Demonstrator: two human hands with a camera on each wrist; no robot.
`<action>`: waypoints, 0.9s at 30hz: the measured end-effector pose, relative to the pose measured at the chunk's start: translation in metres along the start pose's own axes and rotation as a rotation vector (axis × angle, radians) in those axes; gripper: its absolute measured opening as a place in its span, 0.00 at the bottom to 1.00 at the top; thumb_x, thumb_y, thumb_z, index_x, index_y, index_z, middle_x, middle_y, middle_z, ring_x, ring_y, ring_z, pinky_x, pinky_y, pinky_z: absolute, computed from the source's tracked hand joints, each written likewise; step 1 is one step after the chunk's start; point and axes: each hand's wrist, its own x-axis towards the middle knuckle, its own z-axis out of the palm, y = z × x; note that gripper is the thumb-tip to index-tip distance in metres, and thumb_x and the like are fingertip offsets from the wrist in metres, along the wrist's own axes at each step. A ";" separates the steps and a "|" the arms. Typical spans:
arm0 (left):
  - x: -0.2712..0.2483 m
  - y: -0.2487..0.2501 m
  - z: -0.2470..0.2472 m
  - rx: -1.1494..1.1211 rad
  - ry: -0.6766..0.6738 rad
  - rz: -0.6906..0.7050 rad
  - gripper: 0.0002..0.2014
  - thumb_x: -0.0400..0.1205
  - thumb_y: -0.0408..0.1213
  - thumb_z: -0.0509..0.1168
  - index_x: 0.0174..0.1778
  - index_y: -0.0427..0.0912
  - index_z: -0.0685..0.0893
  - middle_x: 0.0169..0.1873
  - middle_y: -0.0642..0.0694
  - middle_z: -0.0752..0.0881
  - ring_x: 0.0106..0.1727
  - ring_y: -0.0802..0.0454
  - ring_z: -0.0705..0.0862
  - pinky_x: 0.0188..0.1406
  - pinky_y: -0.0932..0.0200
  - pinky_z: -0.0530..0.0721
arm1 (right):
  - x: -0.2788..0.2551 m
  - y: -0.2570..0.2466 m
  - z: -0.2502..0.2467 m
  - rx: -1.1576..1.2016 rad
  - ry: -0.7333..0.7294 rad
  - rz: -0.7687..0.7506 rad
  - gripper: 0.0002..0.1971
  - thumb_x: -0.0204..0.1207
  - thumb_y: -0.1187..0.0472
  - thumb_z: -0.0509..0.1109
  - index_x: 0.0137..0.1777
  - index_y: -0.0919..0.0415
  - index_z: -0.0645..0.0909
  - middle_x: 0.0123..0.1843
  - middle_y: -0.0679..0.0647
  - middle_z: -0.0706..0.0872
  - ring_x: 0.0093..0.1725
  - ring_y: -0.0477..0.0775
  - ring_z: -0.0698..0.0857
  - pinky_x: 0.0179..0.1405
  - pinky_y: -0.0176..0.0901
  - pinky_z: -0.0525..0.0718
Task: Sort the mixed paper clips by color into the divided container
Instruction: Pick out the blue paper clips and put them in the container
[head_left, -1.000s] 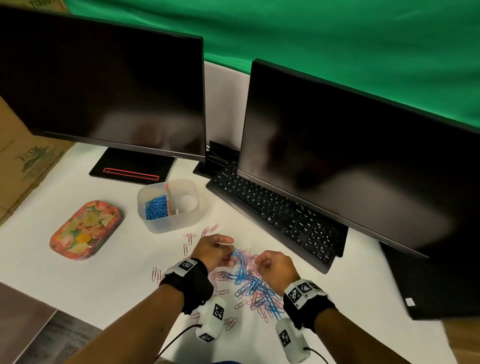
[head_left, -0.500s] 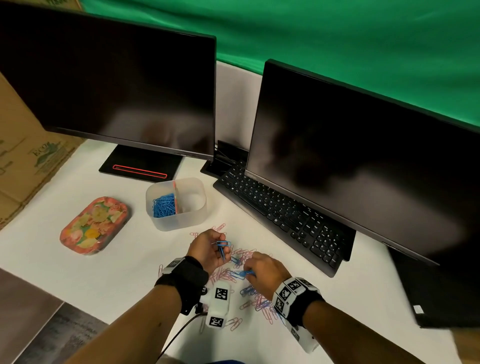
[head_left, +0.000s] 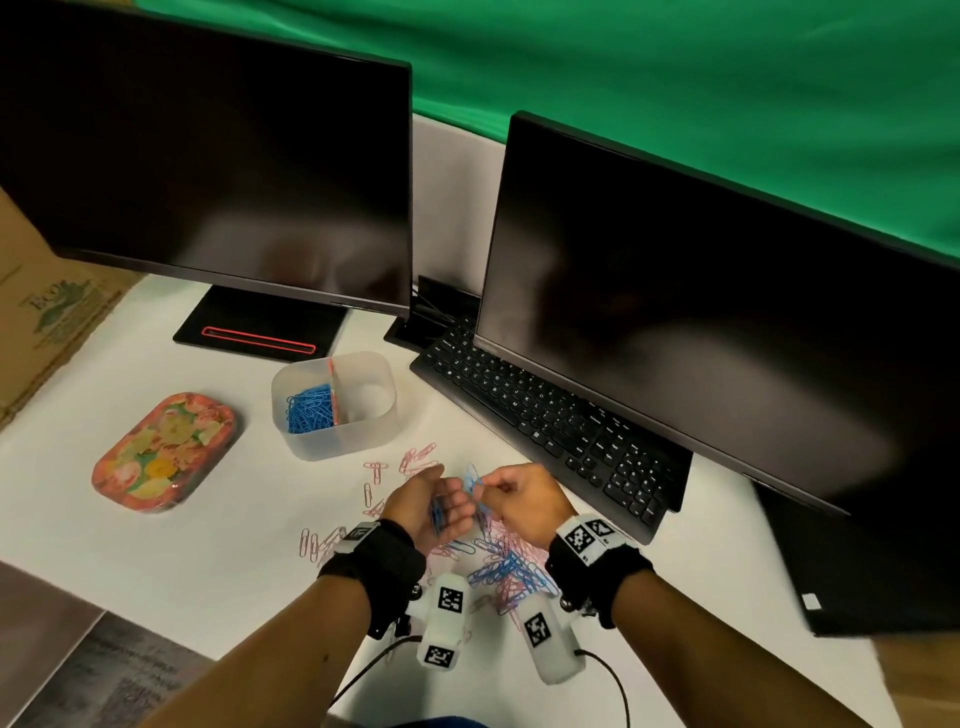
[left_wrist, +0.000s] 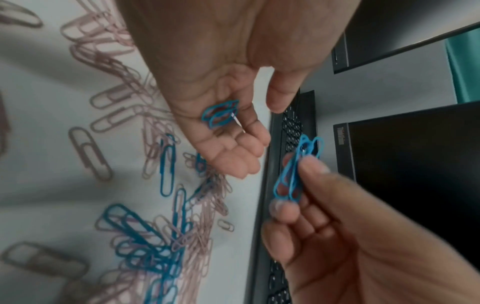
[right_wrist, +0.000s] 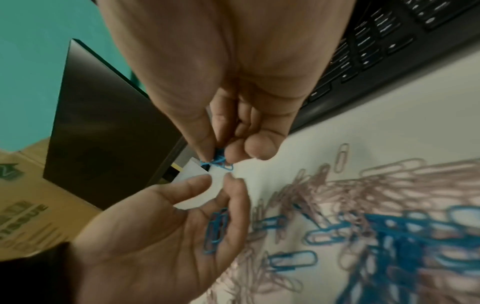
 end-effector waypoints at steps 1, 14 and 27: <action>-0.001 0.000 0.003 -0.005 -0.034 -0.003 0.18 0.87 0.48 0.54 0.44 0.38 0.81 0.30 0.42 0.84 0.31 0.47 0.84 0.40 0.53 0.85 | -0.002 -0.007 0.001 0.037 -0.037 0.005 0.03 0.75 0.64 0.73 0.42 0.57 0.88 0.29 0.49 0.86 0.23 0.43 0.80 0.24 0.33 0.78; -0.002 0.006 -0.010 0.591 0.063 0.159 0.11 0.77 0.30 0.55 0.30 0.39 0.77 0.23 0.47 0.68 0.20 0.52 0.61 0.24 0.64 0.57 | -0.050 0.041 -0.034 -0.555 -0.035 0.052 0.05 0.73 0.58 0.70 0.40 0.46 0.84 0.36 0.44 0.87 0.40 0.46 0.87 0.46 0.40 0.88; -0.004 -0.040 -0.006 1.920 -0.052 0.585 0.09 0.80 0.42 0.62 0.51 0.46 0.86 0.49 0.45 0.89 0.52 0.43 0.86 0.51 0.56 0.84 | -0.046 0.060 -0.003 -0.741 -0.010 -0.112 0.06 0.78 0.55 0.66 0.51 0.52 0.84 0.52 0.50 0.82 0.50 0.55 0.84 0.48 0.44 0.82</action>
